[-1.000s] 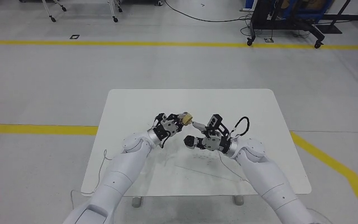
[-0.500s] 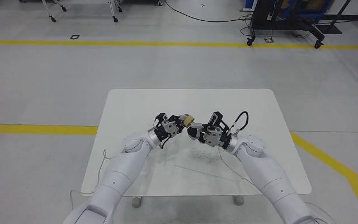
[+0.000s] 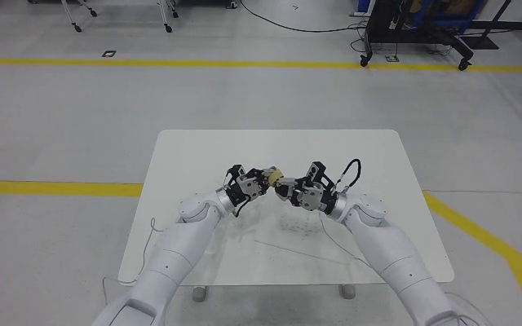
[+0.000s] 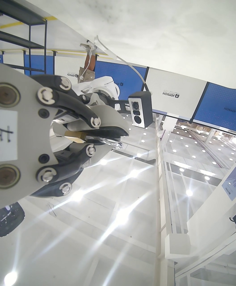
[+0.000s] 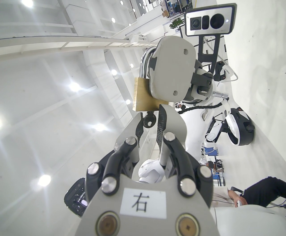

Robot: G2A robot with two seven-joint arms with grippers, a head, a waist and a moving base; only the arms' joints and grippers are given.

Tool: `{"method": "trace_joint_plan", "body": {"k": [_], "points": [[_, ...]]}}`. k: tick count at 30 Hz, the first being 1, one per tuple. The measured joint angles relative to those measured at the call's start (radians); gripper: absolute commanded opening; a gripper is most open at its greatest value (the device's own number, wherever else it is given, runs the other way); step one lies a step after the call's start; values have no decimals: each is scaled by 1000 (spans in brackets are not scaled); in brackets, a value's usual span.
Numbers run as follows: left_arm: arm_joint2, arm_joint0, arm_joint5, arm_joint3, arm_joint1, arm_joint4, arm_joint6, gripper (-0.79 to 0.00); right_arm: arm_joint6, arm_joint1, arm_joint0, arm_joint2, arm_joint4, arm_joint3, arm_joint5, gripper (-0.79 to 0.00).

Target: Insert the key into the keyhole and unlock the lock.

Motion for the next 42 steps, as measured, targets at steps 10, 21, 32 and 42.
{"method": "trace_joint_plan", "body": {"k": [10,21,32,42], "points": [[-1,2,-8,-8,-2,-2,-2,-785,-15,-8,5,0,37,18,-5,-785],[6,7,-203,-29,-5,115,104,-785,-24,-44,-7,-12,325,79,81,-785],[-2,31,-330,-85,1,206,149,-785,61,-57,35,-15,397,164,175,-785],[-5,31,-422,-103,8,345,221,-785,171,-65,37,-5,505,199,310,-785]]}}
